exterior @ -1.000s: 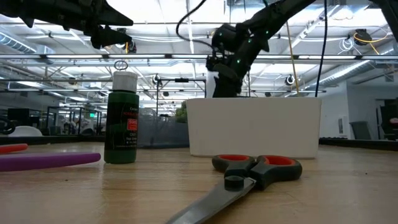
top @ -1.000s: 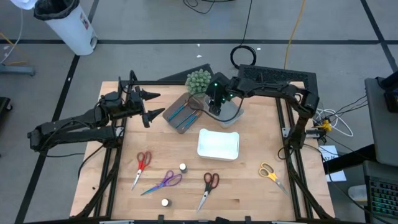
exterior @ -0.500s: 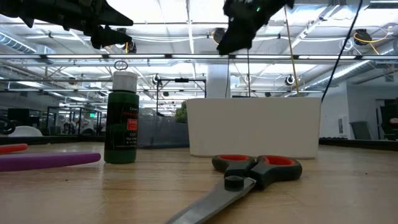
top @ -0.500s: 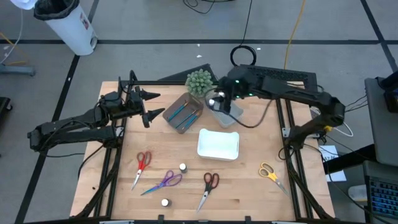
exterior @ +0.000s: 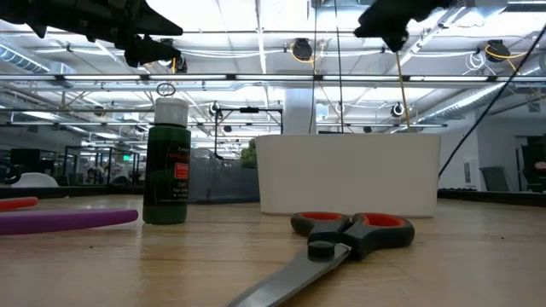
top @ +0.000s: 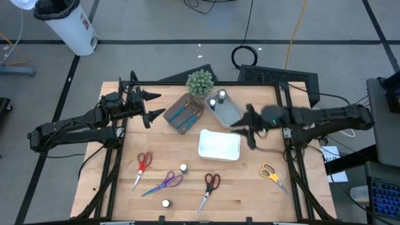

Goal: Pick & Place Paint Supplies
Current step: Put the green paint bottle into the gray bin

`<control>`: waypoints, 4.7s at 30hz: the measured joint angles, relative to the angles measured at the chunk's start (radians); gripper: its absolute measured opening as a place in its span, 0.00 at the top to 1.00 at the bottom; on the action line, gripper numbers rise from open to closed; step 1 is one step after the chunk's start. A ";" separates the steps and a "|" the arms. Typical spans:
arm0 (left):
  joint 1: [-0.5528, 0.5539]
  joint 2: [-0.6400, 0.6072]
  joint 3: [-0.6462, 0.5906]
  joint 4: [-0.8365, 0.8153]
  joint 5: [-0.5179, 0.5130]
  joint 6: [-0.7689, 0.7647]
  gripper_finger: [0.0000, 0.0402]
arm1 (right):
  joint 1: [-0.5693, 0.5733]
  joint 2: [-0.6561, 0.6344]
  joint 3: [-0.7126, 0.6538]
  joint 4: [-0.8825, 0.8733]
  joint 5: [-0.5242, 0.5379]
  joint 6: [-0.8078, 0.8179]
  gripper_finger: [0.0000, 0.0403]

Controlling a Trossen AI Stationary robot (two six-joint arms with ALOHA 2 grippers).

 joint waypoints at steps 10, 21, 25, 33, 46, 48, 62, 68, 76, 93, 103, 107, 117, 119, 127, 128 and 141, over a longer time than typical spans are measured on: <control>0.000 0.000 0.000 0.008 0.000 0.000 0.10 | 0.265 -0.145 -0.550 0.798 0.149 -0.044 0.83; 0.000 0.008 0.000 0.026 0.011 -0.023 0.10 | 0.292 -0.147 -0.736 1.039 0.149 -0.019 0.87; -0.010 0.038 0.000 0.022 0.055 -0.229 0.10 | 0.292 -0.147 -0.741 1.039 0.149 -0.019 0.87; -0.036 0.146 0.001 0.004 0.094 -0.329 0.10 | 0.292 -0.147 -0.741 1.039 0.149 -0.021 0.87; -0.300 0.167 -0.053 -0.308 0.282 -0.387 0.10 | 0.292 -0.146 -0.742 1.012 0.150 0.017 0.88; -0.366 0.167 -0.102 -0.223 0.236 -0.426 0.10 | 0.292 -0.146 -0.742 1.012 0.150 0.027 0.88; -0.739 0.334 -0.486 0.384 -0.174 -0.747 0.10 | 0.292 -0.146 -0.742 1.028 0.151 0.024 0.88; -0.826 0.464 -0.467 0.477 -0.288 -0.697 0.10 | 0.292 -0.146 -0.742 1.056 0.151 0.024 0.88; -0.884 0.673 -0.357 0.499 -0.343 -0.614 0.10 | 0.292 -0.146 -0.742 1.062 0.151 0.024 0.88; -0.883 1.061 -0.041 0.498 -0.393 -0.421 0.10 | 0.292 -0.146 -0.742 1.060 0.151 0.023 0.88; -0.855 1.177 0.068 0.497 -0.393 -0.279 0.11 | 0.292 -0.146 -0.742 1.060 0.151 0.023 0.88; -0.844 1.194 0.072 0.502 -0.391 -0.260 0.18 | 0.292 -0.146 -0.742 1.058 0.151 0.023 0.88; -0.836 1.161 0.070 0.485 -0.374 -0.262 0.55 | 0.292 -0.146 -0.742 1.049 0.151 0.023 0.88; -0.834 1.148 0.069 0.480 -0.374 -0.280 0.62 | 0.292 -0.146 -0.742 1.050 0.151 0.023 0.88; -0.806 1.011 0.068 0.469 -0.339 -0.472 0.67 | 0.292 -0.146 -0.742 1.055 0.151 0.023 0.88; -0.796 0.989 0.069 0.470 -0.302 -0.514 0.66 | 0.292 -0.146 -0.742 1.058 0.151 0.024 0.88; -0.706 0.928 0.283 0.473 -0.034 -0.174 0.67 | 0.292 -0.146 -0.742 1.069 0.151 0.012 0.88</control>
